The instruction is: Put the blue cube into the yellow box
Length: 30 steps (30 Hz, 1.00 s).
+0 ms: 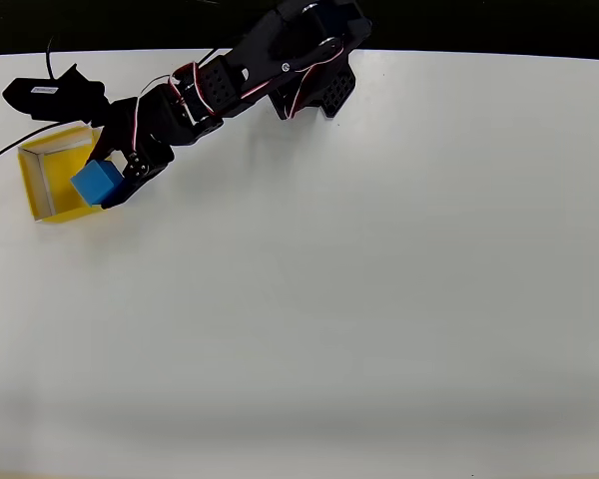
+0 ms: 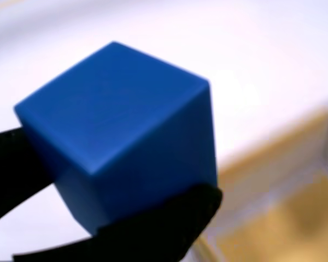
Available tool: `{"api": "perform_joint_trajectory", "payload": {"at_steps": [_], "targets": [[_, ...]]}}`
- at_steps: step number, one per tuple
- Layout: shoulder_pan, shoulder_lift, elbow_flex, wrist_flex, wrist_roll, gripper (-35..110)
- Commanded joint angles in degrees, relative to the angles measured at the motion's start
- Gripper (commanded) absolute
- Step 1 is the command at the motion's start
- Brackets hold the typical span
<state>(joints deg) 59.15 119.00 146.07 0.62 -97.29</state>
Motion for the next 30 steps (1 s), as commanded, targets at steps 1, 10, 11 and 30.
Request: {"api": "perform_joint_trajectory", "payload": {"at_steps": [1, 10, 11, 30], "targets": [[4.0, -0.9, -7.5, 2.1, -0.6, 14], [6.9, -9.1, -13.8, 2.3, -0.4, 14], [7.2, -9.4, -14.4, 2.0, -0.4, 14], [8.8, -22.5, -30.2, 3.8, 0.8, 14]]}}
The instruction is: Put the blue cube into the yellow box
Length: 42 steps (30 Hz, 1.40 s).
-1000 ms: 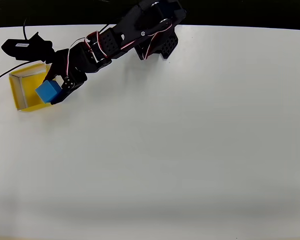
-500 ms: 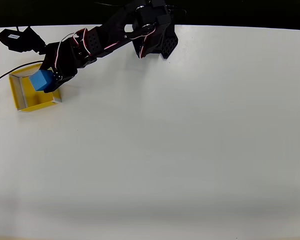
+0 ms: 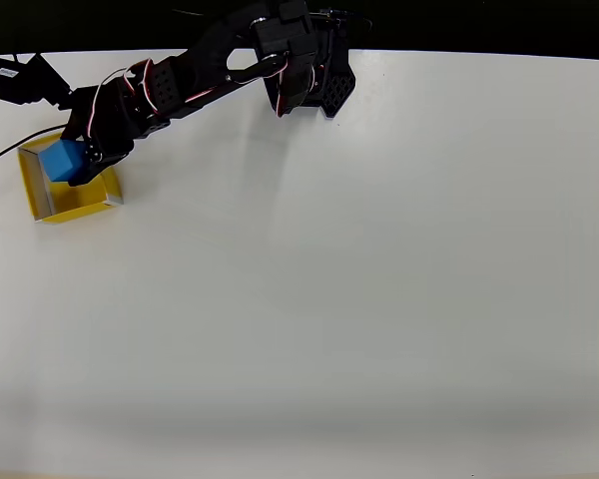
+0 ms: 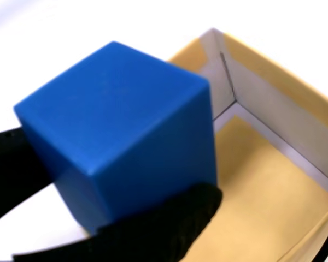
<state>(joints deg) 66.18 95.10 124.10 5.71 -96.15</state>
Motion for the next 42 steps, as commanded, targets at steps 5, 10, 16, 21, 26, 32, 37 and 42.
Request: {"api": "perform_joint_trajectory", "payload": {"at_steps": [5, 10, 16, 21, 26, 32, 37, 42], "targets": [[1.9, -3.5, -10.7, -1.2, -0.4, 14], [2.1, -8.3, -13.0, -2.5, -0.7, 14], [2.3, -13.8, -16.3, -3.6, -0.8, 14], [2.4, -16.8, -18.2, -4.3, -1.1, 15], [2.5, -18.7, -18.3, -7.0, -0.4, 22], [2.5, -19.2, -17.9, -8.9, -1.1, 31], [2.2, -17.0, -17.8, -8.3, -0.4, 34], [1.4, -11.4, -15.5, -7.9, -0.4, 32]]}}
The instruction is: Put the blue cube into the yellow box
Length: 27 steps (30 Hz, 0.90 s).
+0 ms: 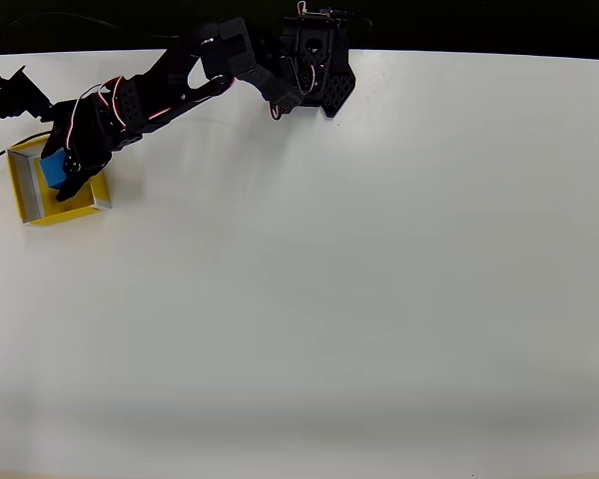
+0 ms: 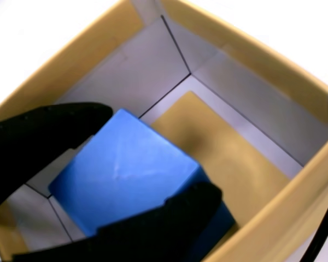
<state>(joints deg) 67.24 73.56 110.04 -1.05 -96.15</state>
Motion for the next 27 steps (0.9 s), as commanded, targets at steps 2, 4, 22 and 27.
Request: {"api": "perform_joint_trajectory", "payload": {"at_steps": [2, 4, 22, 27], "targets": [[-0.2, 13.8, -0.4, 0.9, -0.2, 32], [-0.9, 18.0, -0.1, 5.0, 0.2, 31], [-13.2, 53.0, 12.1, 27.9, -0.1, 4], [-18.9, 62.5, 18.8, 31.0, -0.4, 0]]}}
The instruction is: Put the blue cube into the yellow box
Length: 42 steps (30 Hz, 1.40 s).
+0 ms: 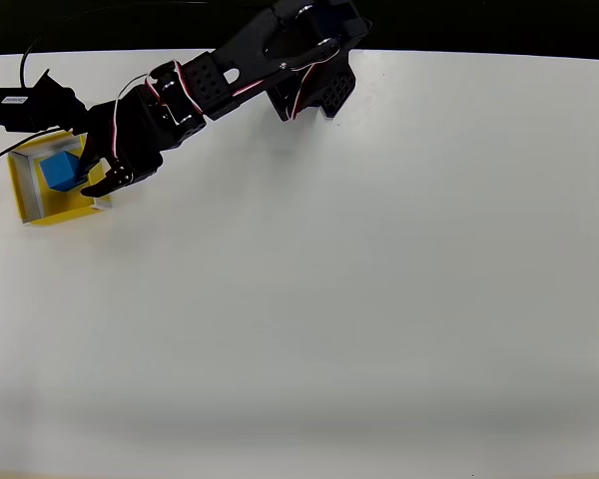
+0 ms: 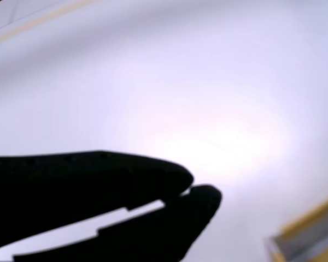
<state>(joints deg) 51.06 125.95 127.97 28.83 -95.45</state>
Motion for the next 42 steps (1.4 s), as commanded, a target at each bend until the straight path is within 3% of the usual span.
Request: {"api": "perform_joint_trajectory", "payload": {"at_steps": [1, 13, 19, 29, 42], "targets": [[-4.1, 11.8, 2.3, 1.1, -1.4, 0], [-25.8, 32.8, 23.0, -8.8, -3.0, 0], [-34.0, 41.1, 35.0, -8.5, -5.3, 0], [-43.4, 51.9, 41.0, 19.0, 1.2, 0], [-49.7, 62.8, 48.8, 33.4, 5.3, 0]]}}
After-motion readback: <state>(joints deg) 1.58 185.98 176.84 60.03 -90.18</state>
